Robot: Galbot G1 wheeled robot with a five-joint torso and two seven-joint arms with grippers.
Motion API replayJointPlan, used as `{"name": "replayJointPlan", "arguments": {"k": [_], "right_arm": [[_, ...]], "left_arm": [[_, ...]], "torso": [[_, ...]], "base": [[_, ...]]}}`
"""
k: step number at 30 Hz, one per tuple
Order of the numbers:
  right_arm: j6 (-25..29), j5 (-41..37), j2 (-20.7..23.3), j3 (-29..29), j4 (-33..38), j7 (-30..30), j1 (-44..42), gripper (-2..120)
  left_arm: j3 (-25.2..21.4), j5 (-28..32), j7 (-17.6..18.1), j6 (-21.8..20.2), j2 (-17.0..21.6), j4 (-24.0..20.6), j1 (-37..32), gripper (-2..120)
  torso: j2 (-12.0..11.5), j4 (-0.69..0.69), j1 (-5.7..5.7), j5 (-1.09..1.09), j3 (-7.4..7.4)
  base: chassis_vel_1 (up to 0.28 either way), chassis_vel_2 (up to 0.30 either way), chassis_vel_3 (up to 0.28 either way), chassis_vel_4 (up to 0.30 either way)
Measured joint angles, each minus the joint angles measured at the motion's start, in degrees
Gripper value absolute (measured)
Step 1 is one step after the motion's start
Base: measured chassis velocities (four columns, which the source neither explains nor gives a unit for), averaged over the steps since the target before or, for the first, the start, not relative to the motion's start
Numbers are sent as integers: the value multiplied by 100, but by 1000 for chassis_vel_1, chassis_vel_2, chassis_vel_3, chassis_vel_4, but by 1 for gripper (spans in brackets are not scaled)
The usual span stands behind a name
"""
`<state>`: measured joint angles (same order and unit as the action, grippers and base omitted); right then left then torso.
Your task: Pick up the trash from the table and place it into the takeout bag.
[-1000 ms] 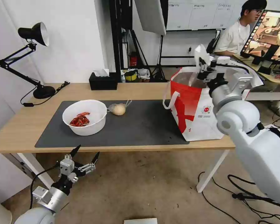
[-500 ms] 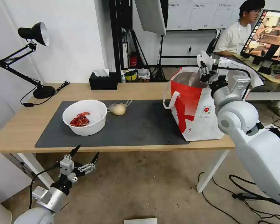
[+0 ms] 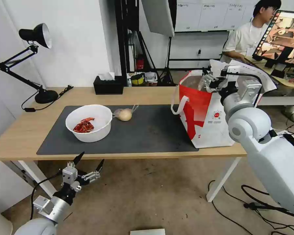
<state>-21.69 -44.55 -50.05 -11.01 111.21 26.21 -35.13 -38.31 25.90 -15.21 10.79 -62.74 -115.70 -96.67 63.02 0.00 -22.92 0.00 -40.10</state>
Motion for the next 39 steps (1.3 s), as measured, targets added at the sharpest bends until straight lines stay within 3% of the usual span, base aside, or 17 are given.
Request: {"name": "replayJointPlan", "arguments": {"k": [13, 19, 23, 27, 39], "right_arm": [[-300, -41, 10, 41, -59, -96, 170, 100], [-826, 106, 52, 75, -47, -9, 328, 100], [-1439, 634, 232, 13, -13, -744, 516, 100], [-1957, 676, 488, 45, 2, -1461, 889, 100], [-2006, 464, 570, 211, -102, -1216, 1183, 100]], "left_arm": [[-25, -15, 11, -1, -20, -35, -46, 100], [-70, -35, 14, -2, -56, -66, -107, 100], [-96, -57, 14, -2, -79, -92, -153, 100], [-108, -67, 15, -2, -80, -109, -169, 100], [-121, -76, 15, -2, -97, -143, -179, 100]], "torso": [[0, 0, 0, 0, 0], [0, 1, 0, 0, 0], [0, -1, 0, 1, 0], [0, 0, 0, -2, 0], [0, 0, 0, 0, 0]], "base": [[0, 0, 0, 0], [0, 0, 0, 0], [0, 0, 0, 0], [0, 0, 0, 0], [0, 0, 0, 0]]}}
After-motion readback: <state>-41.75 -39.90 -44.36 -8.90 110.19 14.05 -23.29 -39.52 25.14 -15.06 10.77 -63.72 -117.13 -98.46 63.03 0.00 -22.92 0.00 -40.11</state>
